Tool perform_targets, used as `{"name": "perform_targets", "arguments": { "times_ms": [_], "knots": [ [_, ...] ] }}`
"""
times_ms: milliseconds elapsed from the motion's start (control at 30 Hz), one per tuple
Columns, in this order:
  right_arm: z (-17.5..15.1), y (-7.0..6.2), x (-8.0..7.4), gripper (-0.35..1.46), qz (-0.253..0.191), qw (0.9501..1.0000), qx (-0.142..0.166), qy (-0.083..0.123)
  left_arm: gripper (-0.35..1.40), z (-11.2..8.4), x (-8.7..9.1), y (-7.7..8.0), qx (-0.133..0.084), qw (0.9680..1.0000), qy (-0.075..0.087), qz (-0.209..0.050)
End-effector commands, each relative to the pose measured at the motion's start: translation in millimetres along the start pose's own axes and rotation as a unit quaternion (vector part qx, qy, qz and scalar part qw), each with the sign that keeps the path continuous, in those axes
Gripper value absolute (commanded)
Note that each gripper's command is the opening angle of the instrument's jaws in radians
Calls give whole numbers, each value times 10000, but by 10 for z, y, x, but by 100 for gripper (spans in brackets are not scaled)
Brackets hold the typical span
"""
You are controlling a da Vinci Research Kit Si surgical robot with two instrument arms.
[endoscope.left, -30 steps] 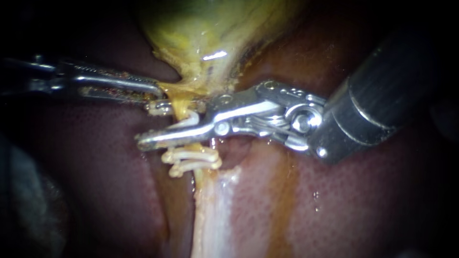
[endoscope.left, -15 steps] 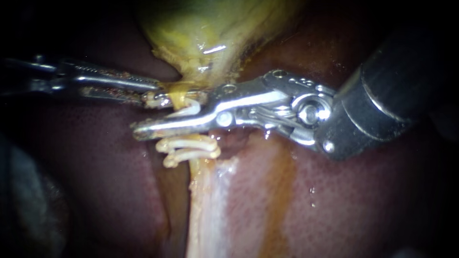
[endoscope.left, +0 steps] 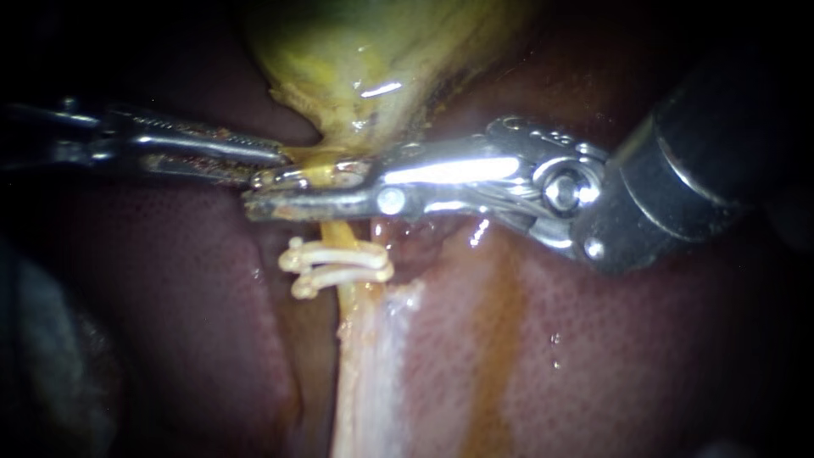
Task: Clipping third clip left tube
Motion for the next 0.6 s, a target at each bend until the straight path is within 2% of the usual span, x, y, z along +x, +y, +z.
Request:
{"name": "perform_targets", "arguments": {
  "times_ms": [33,200,600],
  "knots": [
    [-1,-1,-1,-35,-3,10000,-26,-42,-35,0,0,0,-1,10000,0,-1],
    [-2,-2,-2,-35,-5,9995,-188,-255,-35,0,0,0,-1,10000,0,-1],
    [-2,0,-4,-35,-11,9995,-190,-257,-35,0,0,0,-1,10000,0,-1]
  ]
}}
